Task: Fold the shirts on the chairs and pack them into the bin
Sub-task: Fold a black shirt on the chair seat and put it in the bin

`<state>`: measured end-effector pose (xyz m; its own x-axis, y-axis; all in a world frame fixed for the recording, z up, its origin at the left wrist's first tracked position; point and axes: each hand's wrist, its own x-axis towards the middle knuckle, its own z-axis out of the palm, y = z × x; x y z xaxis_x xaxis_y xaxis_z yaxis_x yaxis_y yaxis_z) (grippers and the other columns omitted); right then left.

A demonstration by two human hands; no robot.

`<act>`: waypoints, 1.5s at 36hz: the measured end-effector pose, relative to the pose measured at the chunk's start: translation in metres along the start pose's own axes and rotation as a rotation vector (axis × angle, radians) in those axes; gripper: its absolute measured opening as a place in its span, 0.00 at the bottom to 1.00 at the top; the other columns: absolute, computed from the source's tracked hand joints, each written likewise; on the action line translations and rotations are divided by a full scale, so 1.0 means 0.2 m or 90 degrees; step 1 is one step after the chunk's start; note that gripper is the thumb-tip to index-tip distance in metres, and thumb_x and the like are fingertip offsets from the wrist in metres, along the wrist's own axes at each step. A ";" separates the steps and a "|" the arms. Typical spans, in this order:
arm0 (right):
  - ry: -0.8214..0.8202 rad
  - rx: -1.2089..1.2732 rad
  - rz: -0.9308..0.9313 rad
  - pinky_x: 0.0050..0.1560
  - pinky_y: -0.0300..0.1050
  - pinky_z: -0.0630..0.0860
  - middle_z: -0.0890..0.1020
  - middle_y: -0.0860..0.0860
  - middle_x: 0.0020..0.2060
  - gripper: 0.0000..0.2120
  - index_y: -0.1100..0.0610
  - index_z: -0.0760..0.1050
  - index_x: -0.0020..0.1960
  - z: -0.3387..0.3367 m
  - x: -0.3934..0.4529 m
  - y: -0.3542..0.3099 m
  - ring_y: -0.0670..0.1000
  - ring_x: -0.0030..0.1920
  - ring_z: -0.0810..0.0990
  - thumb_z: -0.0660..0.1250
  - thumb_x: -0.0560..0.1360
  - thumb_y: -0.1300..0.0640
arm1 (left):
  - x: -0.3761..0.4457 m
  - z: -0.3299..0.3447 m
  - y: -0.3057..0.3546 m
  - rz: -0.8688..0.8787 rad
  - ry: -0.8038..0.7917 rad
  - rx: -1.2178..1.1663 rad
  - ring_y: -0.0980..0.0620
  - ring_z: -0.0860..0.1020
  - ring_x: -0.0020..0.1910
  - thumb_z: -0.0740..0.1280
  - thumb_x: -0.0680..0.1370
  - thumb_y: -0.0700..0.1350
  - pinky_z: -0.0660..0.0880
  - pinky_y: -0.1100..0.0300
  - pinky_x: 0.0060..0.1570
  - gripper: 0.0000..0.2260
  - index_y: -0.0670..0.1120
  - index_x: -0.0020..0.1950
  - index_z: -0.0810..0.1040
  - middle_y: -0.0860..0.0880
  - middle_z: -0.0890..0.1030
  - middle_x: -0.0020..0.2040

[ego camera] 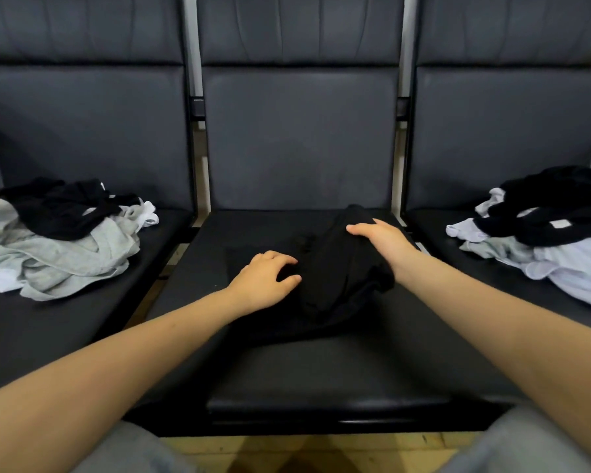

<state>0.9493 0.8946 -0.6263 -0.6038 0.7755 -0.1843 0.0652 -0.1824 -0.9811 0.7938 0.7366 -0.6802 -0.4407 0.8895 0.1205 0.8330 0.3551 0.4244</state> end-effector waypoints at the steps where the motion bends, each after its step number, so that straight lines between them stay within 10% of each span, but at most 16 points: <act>1: -0.006 -0.015 -0.019 0.45 0.42 0.81 0.82 0.56 0.55 0.22 0.58 0.75 0.64 -0.01 -0.01 -0.02 0.53 0.48 0.83 0.73 0.71 0.58 | 0.00 -0.01 -0.01 -0.004 0.021 -0.026 0.49 0.65 0.71 0.61 0.81 0.53 0.64 0.55 0.70 0.19 0.50 0.71 0.70 0.49 0.69 0.70; 6: -0.038 -0.110 -0.102 0.55 0.50 0.80 0.84 0.56 0.51 0.10 0.54 0.80 0.53 0.04 -0.04 -0.09 0.55 0.49 0.84 0.72 0.72 0.58 | 0.01 -0.07 -0.08 -0.110 0.136 -0.159 0.52 0.75 0.59 0.59 0.82 0.46 0.70 0.57 0.63 0.13 0.48 0.63 0.78 0.51 0.77 0.58; 13: -0.190 -0.301 -0.158 0.54 0.41 0.76 0.80 0.48 0.58 0.23 0.52 0.75 0.65 0.28 -0.11 -0.08 0.47 0.54 0.79 0.73 0.72 0.48 | -0.02 -0.13 -0.13 -0.300 0.097 -0.621 0.48 0.80 0.43 0.51 0.85 0.53 0.78 0.60 0.43 0.22 0.38 0.61 0.75 0.42 0.80 0.50; 16: -0.309 -0.342 -0.066 0.36 0.38 0.73 0.83 0.52 0.52 0.19 0.53 0.76 0.63 0.35 -0.15 -0.07 0.47 0.40 0.80 0.66 0.77 0.44 | -0.05 -0.14 -0.14 -0.293 0.055 -0.684 0.47 0.82 0.46 0.54 0.83 0.58 0.78 0.56 0.47 0.22 0.41 0.54 0.77 0.43 0.83 0.47; 20: -0.280 -0.370 -0.050 0.29 0.36 0.68 0.83 0.50 0.39 0.14 0.56 0.80 0.54 0.36 -0.12 -0.05 0.46 0.31 0.77 0.62 0.80 0.48 | -0.07 -0.13 -0.16 -0.299 0.052 -0.577 0.43 0.81 0.54 0.67 0.78 0.52 0.73 0.44 0.62 0.13 0.43 0.51 0.82 0.42 0.84 0.51; 27: -0.089 -0.534 -0.048 0.28 0.38 0.67 0.79 0.51 0.37 0.21 0.57 0.76 0.45 0.25 -0.02 0.07 0.50 0.35 0.76 0.63 0.76 0.38 | -0.03 -0.10 -0.15 -0.304 0.091 -0.480 0.54 0.77 0.48 0.64 0.80 0.47 0.71 0.58 0.58 0.06 0.51 0.43 0.75 0.53 0.78 0.45; 31: -0.136 -0.695 -0.018 0.38 0.42 0.71 0.77 0.49 0.46 0.30 0.56 0.74 0.52 0.24 -0.05 0.16 0.51 0.47 0.78 0.67 0.68 0.30 | -0.01 -0.11 -0.17 -0.300 0.123 -0.282 0.46 0.73 0.66 0.62 0.80 0.48 0.68 0.55 0.66 0.21 0.43 0.72 0.69 0.47 0.75 0.67; 38: -0.110 -0.768 -0.086 0.36 0.44 0.68 0.76 0.47 0.38 0.22 0.55 0.71 0.41 0.25 -0.07 0.22 0.49 0.41 0.76 0.63 0.76 0.35 | -0.05 -0.09 -0.20 -0.195 0.117 0.048 0.40 0.75 0.59 0.54 0.83 0.42 0.71 0.51 0.53 0.18 0.39 0.73 0.64 0.39 0.77 0.62; 45: -0.101 -0.722 -0.176 0.51 0.44 0.70 0.76 0.53 0.59 0.23 0.60 0.68 0.68 0.23 -0.06 0.23 0.55 0.60 0.76 0.62 0.80 0.46 | -0.07 -0.10 -0.23 -0.215 0.138 -0.026 0.42 0.60 0.71 0.65 0.78 0.48 0.65 0.48 0.66 0.33 0.47 0.79 0.52 0.41 0.64 0.71; 54: -0.289 -0.626 -0.268 0.53 0.49 0.75 0.81 0.51 0.53 0.13 0.52 0.73 0.53 0.13 -0.01 0.11 0.52 0.52 0.79 0.60 0.74 0.68 | -0.08 -0.17 -0.20 -0.071 0.307 -0.127 0.49 0.66 0.66 0.65 0.76 0.41 0.61 0.63 0.61 0.17 0.49 0.65 0.75 0.49 0.71 0.63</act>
<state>0.9324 0.8732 -0.6455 -0.9409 0.3387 0.0104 0.2597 0.7406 -0.6197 0.7558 0.6977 -0.6693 -0.6653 0.6004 0.4437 0.7135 0.3362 0.6148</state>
